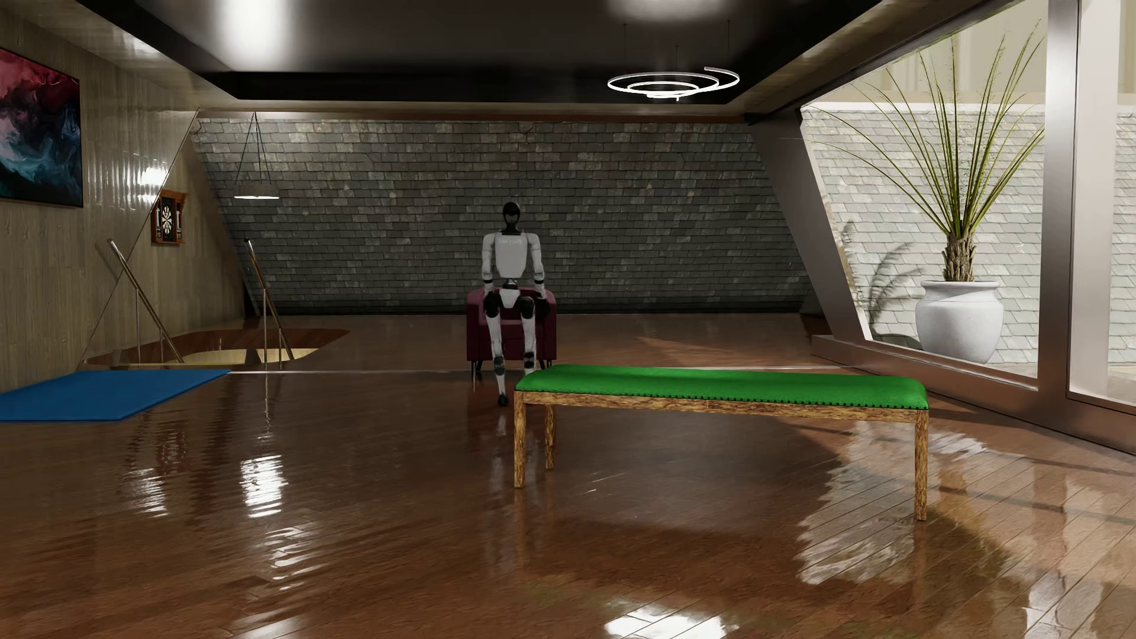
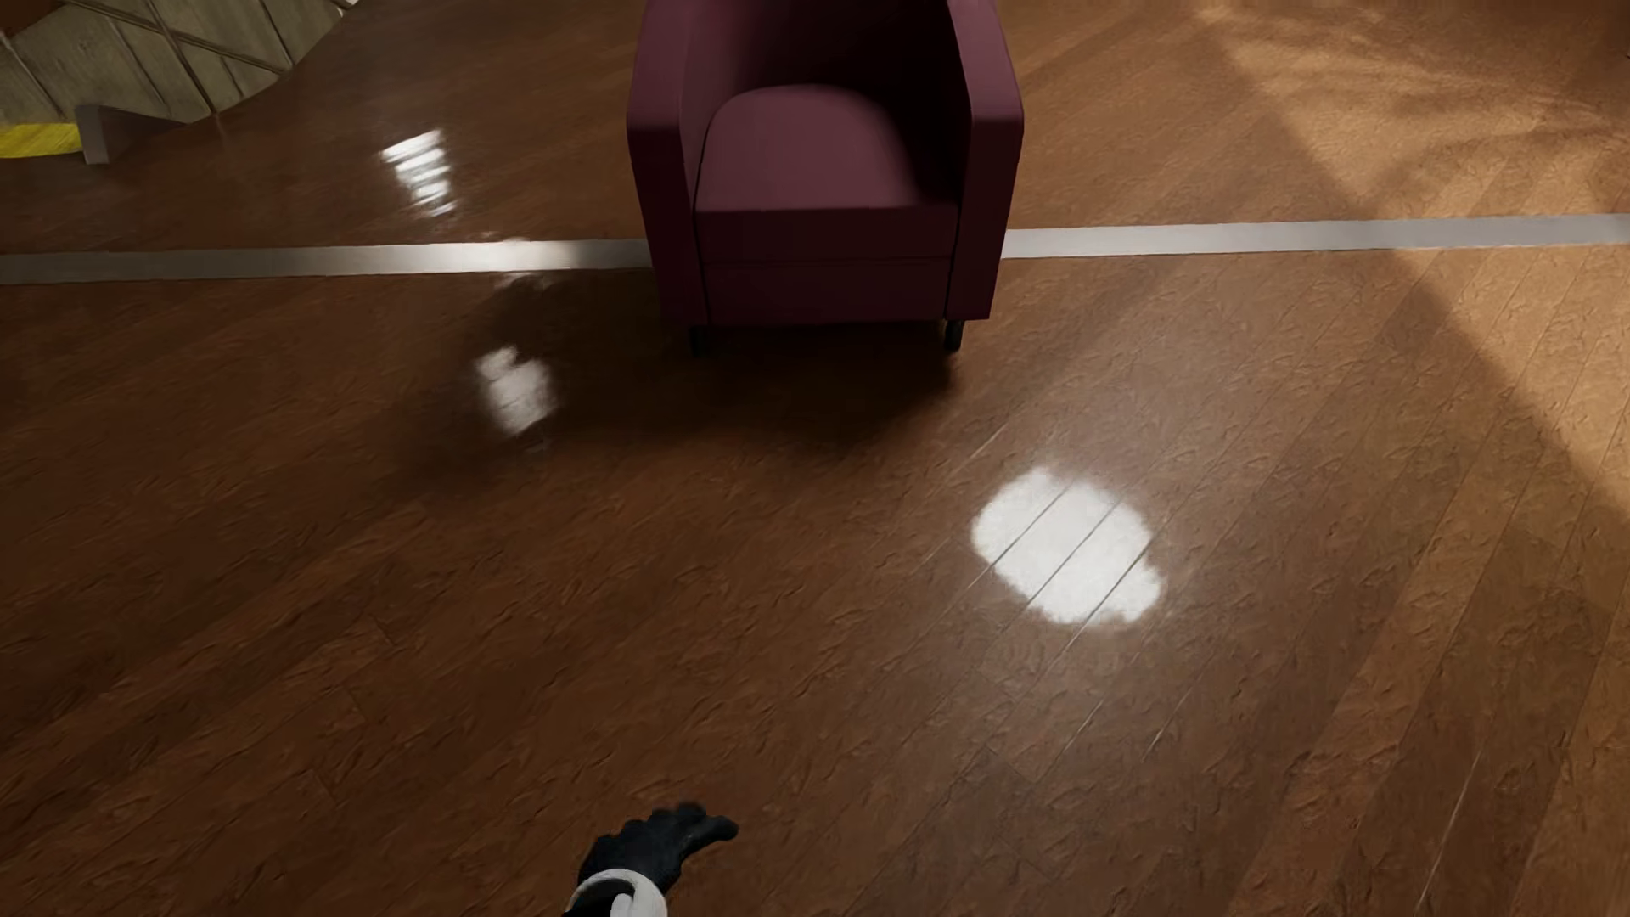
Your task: Head to the dark red armchair
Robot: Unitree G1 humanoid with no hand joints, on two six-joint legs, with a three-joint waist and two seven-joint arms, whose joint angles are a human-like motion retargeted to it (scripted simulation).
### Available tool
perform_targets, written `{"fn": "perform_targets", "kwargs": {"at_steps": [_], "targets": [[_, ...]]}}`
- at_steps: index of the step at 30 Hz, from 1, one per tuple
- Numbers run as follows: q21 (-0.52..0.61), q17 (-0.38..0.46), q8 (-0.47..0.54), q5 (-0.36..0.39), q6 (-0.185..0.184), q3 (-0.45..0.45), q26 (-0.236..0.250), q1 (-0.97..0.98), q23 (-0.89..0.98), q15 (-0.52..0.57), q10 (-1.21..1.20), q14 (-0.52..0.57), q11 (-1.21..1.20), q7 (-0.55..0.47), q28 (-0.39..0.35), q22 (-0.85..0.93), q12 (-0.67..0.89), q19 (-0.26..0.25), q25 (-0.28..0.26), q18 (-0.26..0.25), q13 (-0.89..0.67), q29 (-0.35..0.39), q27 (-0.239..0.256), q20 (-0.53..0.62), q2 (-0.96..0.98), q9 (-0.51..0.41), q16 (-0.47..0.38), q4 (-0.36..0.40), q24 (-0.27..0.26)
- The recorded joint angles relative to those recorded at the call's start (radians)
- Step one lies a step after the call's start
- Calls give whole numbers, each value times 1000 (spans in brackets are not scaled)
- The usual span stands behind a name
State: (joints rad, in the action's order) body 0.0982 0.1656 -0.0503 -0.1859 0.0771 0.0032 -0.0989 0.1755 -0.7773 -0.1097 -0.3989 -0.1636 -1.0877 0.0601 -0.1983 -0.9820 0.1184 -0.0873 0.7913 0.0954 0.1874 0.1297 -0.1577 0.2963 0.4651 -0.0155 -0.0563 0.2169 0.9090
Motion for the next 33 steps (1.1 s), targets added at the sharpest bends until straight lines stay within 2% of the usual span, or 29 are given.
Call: {"fn": "perform_targets", "kwargs": {"at_steps": [2, 3, 5, 6, 7, 8, 10, 11, 12, 13, 14, 15, 16, 17, 18, 19, 21, 23, 24, 26, 27, 28, 29, 30, 31, 33], "targets": [[-20, -13, 15, 47, -1, -22, 10, -69, -1, -29, 19, -24, 277, -39, -6, 28, 65, 17, -15, 1, 17, 0, -11, 4, 54, 0, 2, 11, -12], [-12, -14, -3, 60, -3, -29, 20, -105, -5, 11, 43, -28, 439, -55, -15, 53, 85, 20, -4, 1, 16, -13, -12, 4, 67, 1, 4, 14, -26], [-4, -18, -72, 81, -9, -37, 50, -180, -4, 74, 105, -28, 777, -85, -33, 106, 98, -13, 17, 0, 14, -44, -9, 21, 64, 6, 7, 20, -61], [-11, -20, -104, 91, -12, -41, 66, -216, 3, 62, 122, -35, 885, -101, -37, 124, 97, -42, 20, 1, 17, -53, -6, 42, 72, 8, 9, 27, -75], [-23, -24, -106, 98, -16, -45, 78, -249, 11, 39, 124, -45, 918, -118, -38, 130, 91, -102, 20, 2, 23, -56, -4, 66, 83, 11, 10, 33, -81], [-35, -33, -79, 112, -20, -52, 80, -281, 16, 67, 117, -47, 906, -135, -39, 125, 80, -90, 20, -2, 30, -53, -6, 89, 79, 15, 9, 33, -78], [-54, -61, -41, 150, -39, -63, 48, -359, 9, 189, 81, -23, 797, -159, -55, 83, 37, 61, 23, -27, 41, -40, -15, 105, 63, 22, 11, 12, -66], [-61, -74, -52, 164, -55, -66, 11, -379, -6, 210, 37, 24, 749, -173, -63, 45, 7, 97, 28, -59, 41, -34, -21, 95, 41, 27, 16, -5, -68], [-70, -86, -68, 184, -75, -68, -31, -373, -26, 186, -33, 89, 719, -193, -58, 0, -23, 128, 34, -136, 38, -30, -28, 83, 19, 33, 20, -26, -72], [-86, -100, -93, 200, -93, -71, -53, -332, -44, 150, -158, 188, 703, -220, -14, -47, -42, 155, 35, -242, 31, -29, -34, 94, -11, 36, 11, -42, -63], [-105, -117, -123, 214, -107, -76, -50, -268, -52, 117, -315, 289, 696, -234, 58, -75, -56, 170, 33, -339, 13, -35, -45, 131, -43, 37, -15, -51, -31], [-117, -136, -160, 219, -118, -90, -20, -180, -49, 83, -483, 395, 687, -178, 134, -83, -57, 175, 29, -343, 1, -35, -41, 184, -70, 36, -61, -72, 15], [-114, -148, -193, 226, -128, -99, 19, -83, -40, 49, -636, 434, 684, -152, 188, -66, -58, 174, 29, -343, -14, -30, -29, 226, -102, 33, -113, -107, 52], [-98, -147, -217, 237, -139, -101, 43, 11, -46, 16, -753, 370, 681, -169, 210, -32, -67, 168, 38, -343, -18, -9, 10, 235, -136, 30, -162, -135, 58], [-72, -141, -233, 251, -150, -98, 46, 100, -52, -18, -827, 299, 676, -172, 202, 9, -85, 162, 55, -345, -39, 2, 34, 205, -172, 26, -199, -180, 30], [-53, -133, -235, 270, -161, -87, 34, 178, -71, -48, -849, 238, 670, -177, 173, 50, -114, 161, 75, -343, -73, 6, 50, 146, -207, 21, -227, -235, -20], [-31, -126, -215, 309, -177, -56, -39, 294, -92, -93, -747, 66, 668, -123, 66, 100, -163, 158, 96, -220, -132, 11, 61, 2, -281, 14, -216, -340, -131], [-14, -117, -181, 336, -184, -22, -97, 352, -89, -115, -479, 22, 696, -53, -30, 139, -195, 151, 99, -146, -185, 16, 60, -117, -355, 14, -180, -399, -212], [-6, -110, -165, 343, -185, -7, -109, 364, -81, -119, -311, 66, 717, -30, -47, 145, -201, 147, 97, -137, -206, 19, 63, -138, -389, 16, -163, -403, -226], [10, -98, -131, 353, -182, 18, -100, 364, -55, -123, 21, 177, 772, -34, -21, 140, -208, 135, 81, -127, -233, 23, 81, -118, -460, 21, -143, -372, -203], [21, -94, -114, 358, -180, 25, -88, 353, -42, -129, 156, 169, 792, -32, -7, 137, -214, 129, 71, -166, -241, 25, 89, -102, -495, 22, -136, -364, -178], [32, -92, -95, 360, -177, 32, -83, 354, -33, -136, 209, 161, 799, -53, -6, 135, -224, 123, 64, -186, -245, 27, 93, -93, -527, 21, -125, -352, -154], [43, -88, -74, 358, -175, 38, -88, 346, -27, -139, 207, 222, 805, -79, -18, 131, -235, 120, 60, -158, -245, 27, 92, -93, -559, 22, -106, -336, -135], [49, -87, -51, 351, -170, 42, -104, 335, -25, -137, 176, 299, 802, -84, -33, 120, -247, 118, 57, -130, -239, 28, 88, -102, -588, 23, -82, -330, -123], [47, -88, -33, 338, -161, 46, -129, 312, -28, -115, 154, 346, 787, -72, -46, 100, -255, 114, 52, -142, -227, 33, 79, -111, -616, 26, -56, -328, -111], [24, -96, -15, 294, -131, 48, -192, 260, -57, -16, 143, 327, 727, -31, -54, 38, -250, 118, 40, -159, -184, 39, 39, -117, -626, 37, -11, -314, -80]]}}
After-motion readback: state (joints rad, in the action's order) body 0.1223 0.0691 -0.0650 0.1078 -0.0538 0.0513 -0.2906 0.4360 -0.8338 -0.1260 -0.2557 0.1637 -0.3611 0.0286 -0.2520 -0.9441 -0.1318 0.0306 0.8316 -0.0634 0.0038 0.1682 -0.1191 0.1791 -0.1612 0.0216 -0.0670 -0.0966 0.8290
